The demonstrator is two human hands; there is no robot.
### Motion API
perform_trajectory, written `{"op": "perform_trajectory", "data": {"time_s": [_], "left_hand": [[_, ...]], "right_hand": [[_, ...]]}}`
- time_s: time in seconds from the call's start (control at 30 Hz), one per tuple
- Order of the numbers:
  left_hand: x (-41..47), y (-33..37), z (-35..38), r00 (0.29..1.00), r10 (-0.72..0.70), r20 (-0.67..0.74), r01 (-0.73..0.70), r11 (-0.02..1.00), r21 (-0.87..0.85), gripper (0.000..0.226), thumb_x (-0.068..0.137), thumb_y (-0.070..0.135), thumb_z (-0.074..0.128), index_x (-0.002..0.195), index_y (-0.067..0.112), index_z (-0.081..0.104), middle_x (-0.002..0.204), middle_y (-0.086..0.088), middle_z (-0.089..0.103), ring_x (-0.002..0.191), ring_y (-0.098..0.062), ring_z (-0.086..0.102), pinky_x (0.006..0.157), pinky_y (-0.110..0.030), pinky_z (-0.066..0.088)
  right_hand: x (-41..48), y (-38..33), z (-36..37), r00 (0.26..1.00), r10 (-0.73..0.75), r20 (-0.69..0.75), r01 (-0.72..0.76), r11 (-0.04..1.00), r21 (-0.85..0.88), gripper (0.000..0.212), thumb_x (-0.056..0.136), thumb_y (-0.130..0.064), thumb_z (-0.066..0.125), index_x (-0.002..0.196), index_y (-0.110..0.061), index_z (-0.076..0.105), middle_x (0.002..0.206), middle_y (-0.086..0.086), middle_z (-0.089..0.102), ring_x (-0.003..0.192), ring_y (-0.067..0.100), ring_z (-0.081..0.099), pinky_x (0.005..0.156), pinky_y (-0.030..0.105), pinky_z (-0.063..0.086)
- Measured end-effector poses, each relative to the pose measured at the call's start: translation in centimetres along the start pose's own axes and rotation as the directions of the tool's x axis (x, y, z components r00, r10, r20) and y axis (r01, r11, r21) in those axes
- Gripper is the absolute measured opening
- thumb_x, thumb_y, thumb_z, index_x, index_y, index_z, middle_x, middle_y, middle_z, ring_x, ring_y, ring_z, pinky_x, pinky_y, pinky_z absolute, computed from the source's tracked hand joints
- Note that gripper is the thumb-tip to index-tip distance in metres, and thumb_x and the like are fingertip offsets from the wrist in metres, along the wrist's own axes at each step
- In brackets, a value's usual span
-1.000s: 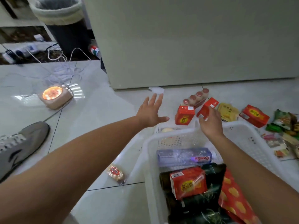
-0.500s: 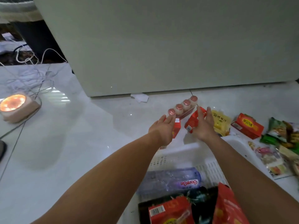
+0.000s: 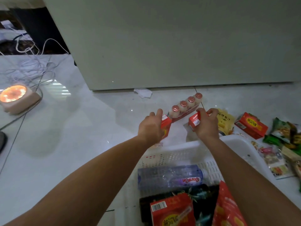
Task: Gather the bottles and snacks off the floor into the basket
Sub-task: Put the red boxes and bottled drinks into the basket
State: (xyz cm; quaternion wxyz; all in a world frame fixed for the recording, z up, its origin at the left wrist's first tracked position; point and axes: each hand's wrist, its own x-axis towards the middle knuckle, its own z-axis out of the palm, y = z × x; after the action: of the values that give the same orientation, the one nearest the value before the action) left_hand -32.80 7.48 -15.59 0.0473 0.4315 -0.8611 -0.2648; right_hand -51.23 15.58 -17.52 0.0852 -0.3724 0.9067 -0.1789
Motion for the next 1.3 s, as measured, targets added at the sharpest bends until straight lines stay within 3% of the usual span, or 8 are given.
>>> {"op": "perform_trajectory", "data": {"time_s": [0.3, 0.5, 0.67, 0.73, 0.87, 1.03, 1.13, 1.3], "left_hand": [[-1.9, -6.1, -6.1, 0.974, -0.217, -0.062, 0.197, 0.950, -0.243, 0.047, 0.082, 0.010, 0.063, 0.128, 0.019, 0.057, 0.122, -0.014, 0.052, 0.114, -0.030, 0.051, 0.092, -0.032, 0.042], [-3.6, -3.4, -11.1, 0.967, -0.174, -0.186, 0.028, 0.798, -0.602, 0.032, 0.088, 0.003, 0.059, 0.119, 0.007, 0.065, 0.115, -0.012, 0.064, 0.103, -0.021, 0.060, 0.096, -0.029, 0.046], [-5.7, 1.1, -12.5, 0.998, 0.035, 0.043, 0.011, 0.632, -0.775, 0.029, 0.093, 0.003, 0.052, 0.121, 0.003, 0.061, 0.097, -0.011, 0.059, 0.079, -0.016, 0.056, 0.077, -0.032, 0.052], [-7.0, 2.0, -11.5, 0.967, 0.167, 0.192, 0.010, 0.730, -0.684, 0.028, 0.094, 0.005, 0.052, 0.121, 0.006, 0.062, 0.097, -0.010, 0.060, 0.082, -0.016, 0.056, 0.078, -0.035, 0.053], [-10.2, 2.3, -7.3, 0.878, 0.289, 0.382, -0.112, 0.899, -0.423, 0.027, 0.094, 0.008, 0.052, 0.117, 0.008, 0.066, 0.102, -0.010, 0.066, 0.089, -0.016, 0.058, 0.069, -0.022, 0.051], [-10.4, 1.1, -7.1, 0.851, 0.390, 0.351, -0.452, 0.885, 0.114, 0.037, 0.095, 0.022, 0.051, 0.131, 0.016, 0.056, 0.140, -0.013, 0.048, 0.130, -0.028, 0.042, 0.104, -0.029, 0.033], [-9.0, -1.0, -11.5, 0.905, 0.374, 0.203, -0.411, 0.891, 0.192, 0.053, 0.094, 0.032, 0.052, 0.144, 0.024, 0.036, 0.154, -0.012, 0.026, 0.141, -0.029, 0.025, 0.114, -0.037, 0.024], [-9.8, -8.9, -16.5, 0.993, 0.065, 0.100, -0.099, 0.916, 0.388, 0.070, 0.093, 0.051, 0.042, 0.150, 0.033, 0.006, 0.160, -0.004, -0.002, 0.147, -0.029, -0.001, 0.118, -0.044, 0.008]], "right_hand": [[-1.3, -0.9, -1.8, 0.992, 0.060, -0.114, -0.041, 0.986, 0.159, 0.065, 0.065, -0.028, 0.083, 0.118, -0.013, 0.048, 0.126, 0.019, 0.041, 0.099, 0.035, 0.055, 0.083, 0.033, 0.044], [-3.4, -1.2, -8.2, 0.926, 0.099, -0.364, 0.080, 0.891, 0.446, 0.060, 0.069, -0.051, 0.070, 0.119, -0.027, 0.048, 0.125, 0.010, 0.046, 0.102, 0.014, 0.049, 0.088, 0.026, 0.041], [-7.2, 3.1, -13.9, 0.930, 0.302, -0.210, -0.091, 0.741, 0.665, 0.037, 0.068, -0.053, 0.067, 0.096, -0.030, 0.061, 0.102, 0.006, 0.062, 0.086, 0.022, 0.061, 0.071, 0.038, 0.058], [-9.4, 5.7, -14.9, 0.949, 0.305, -0.080, -0.215, 0.813, 0.541, 0.037, 0.070, -0.053, 0.067, 0.093, -0.024, 0.065, 0.088, 0.009, 0.064, 0.065, 0.019, 0.055, 0.046, 0.025, 0.046], [-14.4, 10.0, -13.9, 0.877, 0.456, 0.151, -0.479, 0.854, 0.205, 0.048, 0.074, -0.061, 0.059, 0.065, -0.013, 0.063, 0.060, 0.007, 0.057, 0.051, 0.024, 0.051, 0.048, 0.024, 0.036], [-18.7, 11.5, -9.2, 0.712, 0.573, 0.406, -0.575, 0.807, -0.131, 0.071, 0.086, -0.063, 0.037, 0.109, -0.001, 0.063, 0.103, 0.020, 0.064, 0.085, 0.033, 0.063, 0.067, 0.030, 0.050], [-18.8, 8.8, -8.6, 0.790, 0.532, 0.306, -0.421, 0.832, -0.362, 0.070, 0.092, -0.061, 0.027, 0.133, -0.007, 0.046, 0.135, 0.018, 0.051, 0.116, 0.034, 0.053, 0.097, 0.042, 0.046], [-16.0, 0.8, -9.2, 0.959, 0.262, 0.111, -0.187, 0.874, -0.448, 0.053, 0.098, -0.046, 0.028, 0.128, -0.008, 0.048, 0.128, 0.018, 0.051, 0.116, 0.035, 0.051, 0.091, 0.042, 0.044]]}}
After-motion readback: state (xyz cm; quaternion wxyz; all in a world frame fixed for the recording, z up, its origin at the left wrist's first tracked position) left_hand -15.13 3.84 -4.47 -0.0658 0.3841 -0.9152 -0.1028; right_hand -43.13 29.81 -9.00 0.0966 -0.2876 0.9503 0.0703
